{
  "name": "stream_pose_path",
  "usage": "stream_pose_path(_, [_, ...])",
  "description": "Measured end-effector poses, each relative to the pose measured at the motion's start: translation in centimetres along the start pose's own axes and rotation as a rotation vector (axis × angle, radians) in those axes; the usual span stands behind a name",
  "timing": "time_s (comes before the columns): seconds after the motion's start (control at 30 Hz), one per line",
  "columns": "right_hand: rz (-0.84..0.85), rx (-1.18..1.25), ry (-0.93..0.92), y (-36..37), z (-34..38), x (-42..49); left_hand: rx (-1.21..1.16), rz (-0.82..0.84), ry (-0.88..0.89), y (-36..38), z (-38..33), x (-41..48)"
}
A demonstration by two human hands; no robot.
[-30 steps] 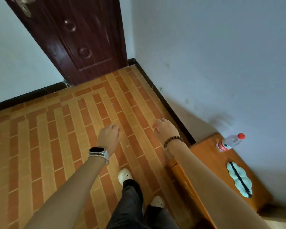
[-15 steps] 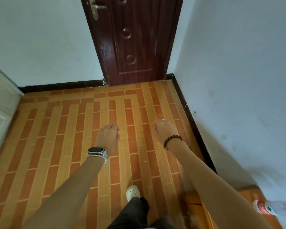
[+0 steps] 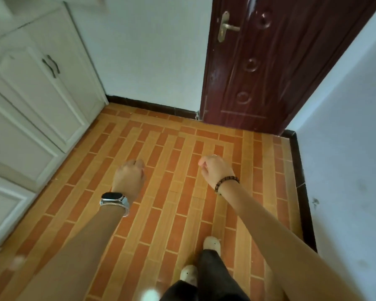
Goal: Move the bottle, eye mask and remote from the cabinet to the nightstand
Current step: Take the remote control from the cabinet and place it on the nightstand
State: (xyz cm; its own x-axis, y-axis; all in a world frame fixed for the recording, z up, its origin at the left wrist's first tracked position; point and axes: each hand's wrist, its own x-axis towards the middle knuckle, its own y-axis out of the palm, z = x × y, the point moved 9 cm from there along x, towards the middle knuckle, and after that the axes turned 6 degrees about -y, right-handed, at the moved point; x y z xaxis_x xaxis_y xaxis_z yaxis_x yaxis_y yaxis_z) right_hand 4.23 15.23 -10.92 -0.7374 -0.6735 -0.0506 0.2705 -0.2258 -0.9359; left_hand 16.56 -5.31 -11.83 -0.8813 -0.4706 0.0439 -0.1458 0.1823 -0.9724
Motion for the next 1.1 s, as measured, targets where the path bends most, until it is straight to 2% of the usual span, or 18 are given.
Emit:
stream_pose_path(0.43, [0.092, -0.009, -0.325, 1.9, 9.1, 16.2, 0.100, -0.054, -0.386, -3.6, 11.5, 5.5])
stream_pose_path(0.73, [0.058, 0.009, -0.443, 0.4, 11.5, 27.9, 0.115, -0.121, -0.470, -6.4, 14.2, 14.1])
stream_pose_path(1.1, [0.115, -0.027, -0.481, 1.4, 13.8, 37.3, 0.098, -0.168, -0.527, -6.6, 18.1, 20.6])
